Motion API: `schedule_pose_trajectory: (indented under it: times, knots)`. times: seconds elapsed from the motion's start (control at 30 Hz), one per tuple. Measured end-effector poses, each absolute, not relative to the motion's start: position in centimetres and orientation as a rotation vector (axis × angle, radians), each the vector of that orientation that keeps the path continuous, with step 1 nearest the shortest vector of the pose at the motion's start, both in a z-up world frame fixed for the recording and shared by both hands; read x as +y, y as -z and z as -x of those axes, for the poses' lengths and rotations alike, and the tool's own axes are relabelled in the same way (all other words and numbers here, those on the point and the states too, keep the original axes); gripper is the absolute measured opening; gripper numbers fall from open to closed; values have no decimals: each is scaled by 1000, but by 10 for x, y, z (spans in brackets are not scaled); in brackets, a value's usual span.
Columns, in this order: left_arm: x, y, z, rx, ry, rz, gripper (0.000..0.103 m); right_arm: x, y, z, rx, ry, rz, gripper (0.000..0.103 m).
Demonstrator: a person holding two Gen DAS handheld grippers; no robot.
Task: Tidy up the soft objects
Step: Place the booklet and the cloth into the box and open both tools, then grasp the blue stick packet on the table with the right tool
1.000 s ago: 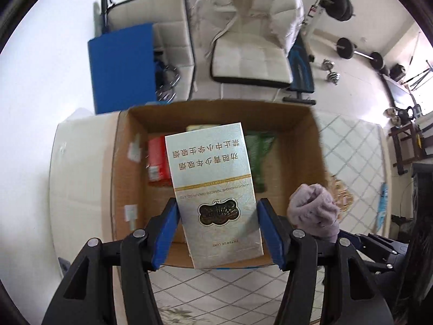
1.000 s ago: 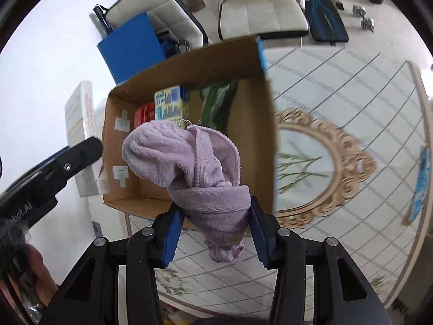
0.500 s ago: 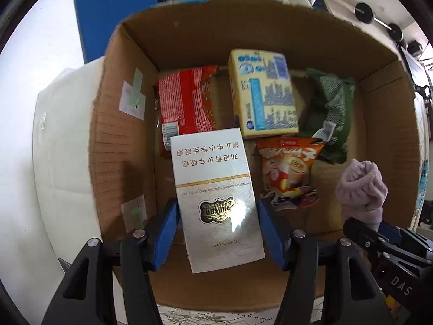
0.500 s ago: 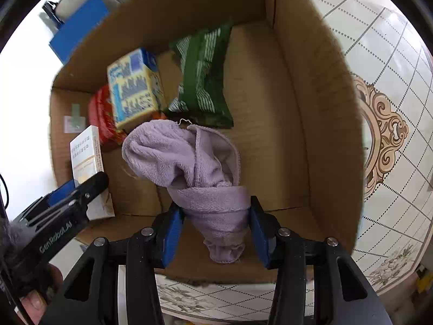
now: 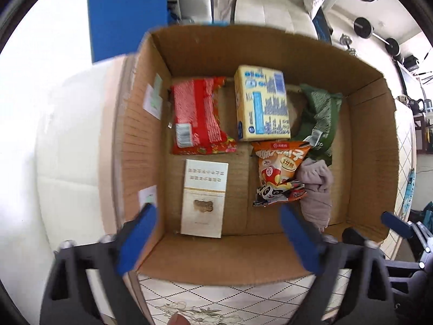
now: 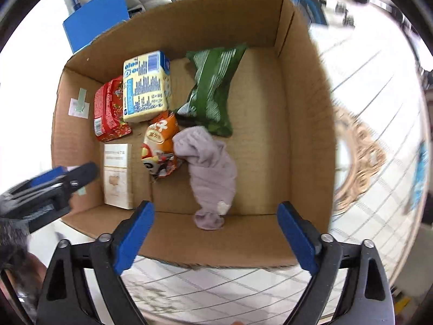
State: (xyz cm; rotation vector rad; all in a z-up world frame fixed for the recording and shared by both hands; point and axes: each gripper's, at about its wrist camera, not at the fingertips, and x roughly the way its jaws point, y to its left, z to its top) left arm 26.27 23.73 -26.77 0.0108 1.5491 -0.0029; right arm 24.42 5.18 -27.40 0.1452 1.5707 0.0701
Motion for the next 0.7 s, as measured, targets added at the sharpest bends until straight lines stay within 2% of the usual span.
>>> schedule_pose_trajectory:
  times: [0.27, 0.7]
  knots:
    - [227, 214, -232, 1417, -1, -30, 97, 45, 225, -223, 1450, -78, -29, 98]
    - [207, 156, -187, 1269, -26, -6, 97, 33, 169, -183, 1352, -159, -48, 98]
